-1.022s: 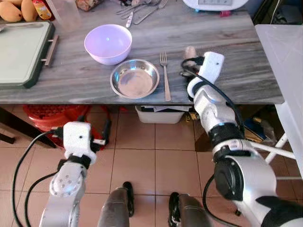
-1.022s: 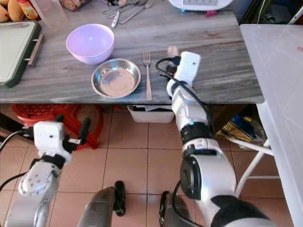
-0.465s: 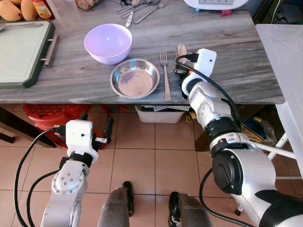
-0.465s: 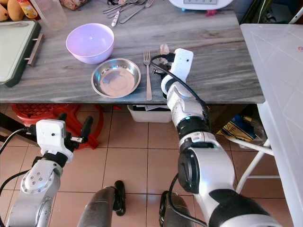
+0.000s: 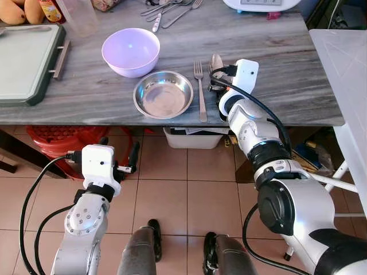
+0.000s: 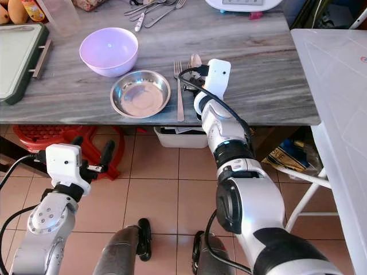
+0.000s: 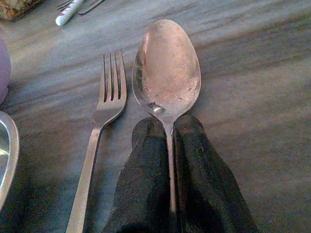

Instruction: Setting the table

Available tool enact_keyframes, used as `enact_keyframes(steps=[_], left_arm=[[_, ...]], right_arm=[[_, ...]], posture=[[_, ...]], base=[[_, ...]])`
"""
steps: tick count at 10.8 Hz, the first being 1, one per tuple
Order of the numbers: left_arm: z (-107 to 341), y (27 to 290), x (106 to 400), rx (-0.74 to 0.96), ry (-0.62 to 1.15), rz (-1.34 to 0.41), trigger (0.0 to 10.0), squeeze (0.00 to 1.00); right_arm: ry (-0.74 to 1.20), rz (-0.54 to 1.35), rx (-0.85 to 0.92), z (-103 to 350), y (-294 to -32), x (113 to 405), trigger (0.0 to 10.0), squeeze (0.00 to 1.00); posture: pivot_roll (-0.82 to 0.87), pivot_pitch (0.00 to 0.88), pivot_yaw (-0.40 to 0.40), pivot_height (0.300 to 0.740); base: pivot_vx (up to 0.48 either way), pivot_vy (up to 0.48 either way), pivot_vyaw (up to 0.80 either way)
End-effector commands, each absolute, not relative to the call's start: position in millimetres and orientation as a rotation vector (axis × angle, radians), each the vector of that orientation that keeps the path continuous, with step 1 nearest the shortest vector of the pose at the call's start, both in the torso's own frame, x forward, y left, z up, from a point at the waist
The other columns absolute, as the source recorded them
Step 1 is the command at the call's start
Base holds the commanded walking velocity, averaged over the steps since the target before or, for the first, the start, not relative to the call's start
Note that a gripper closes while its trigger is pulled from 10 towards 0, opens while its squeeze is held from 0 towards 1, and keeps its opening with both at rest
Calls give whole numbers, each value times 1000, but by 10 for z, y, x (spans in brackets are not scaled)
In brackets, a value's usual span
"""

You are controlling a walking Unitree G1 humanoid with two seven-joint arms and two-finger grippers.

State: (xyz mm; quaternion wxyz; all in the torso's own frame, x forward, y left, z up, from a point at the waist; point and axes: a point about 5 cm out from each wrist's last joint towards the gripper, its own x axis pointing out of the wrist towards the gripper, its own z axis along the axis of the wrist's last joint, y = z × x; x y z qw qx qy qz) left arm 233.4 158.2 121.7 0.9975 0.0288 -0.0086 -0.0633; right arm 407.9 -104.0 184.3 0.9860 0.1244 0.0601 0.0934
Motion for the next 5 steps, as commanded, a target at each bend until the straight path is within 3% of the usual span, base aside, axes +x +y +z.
enact_keyframes(steps=[1,2,3,4,5], left_arm=[[1166,1581,2316,61,10,-129,10000,0],[1166,1577,2322,60,10,-128,10000,0],[1165,1576,2323,60,10,-128,10000,0],[1163,1575,2329,58,9,-129,10000,0],[1163,1575,2331,58,9,-128,10000,0]], right_arm=[[201,175,243,1670,-1032,4045,10000,0],[198,164,242,1675,-1065,4051,10000,0],[198,159,242,1673,-1080,4052,10000,569],[197,141,235,1669,-1116,4055,10000,820],[196,140,235,1669,-1121,4055,10000,824]], posture=[[78,277,26,740],[76,275,24,740],[77,274,23,740],[76,272,24,740],[76,272,24,740]], base=[[0,0,0],[0,0,0],[0,0,0],[0,0,0],[0,0,0]])
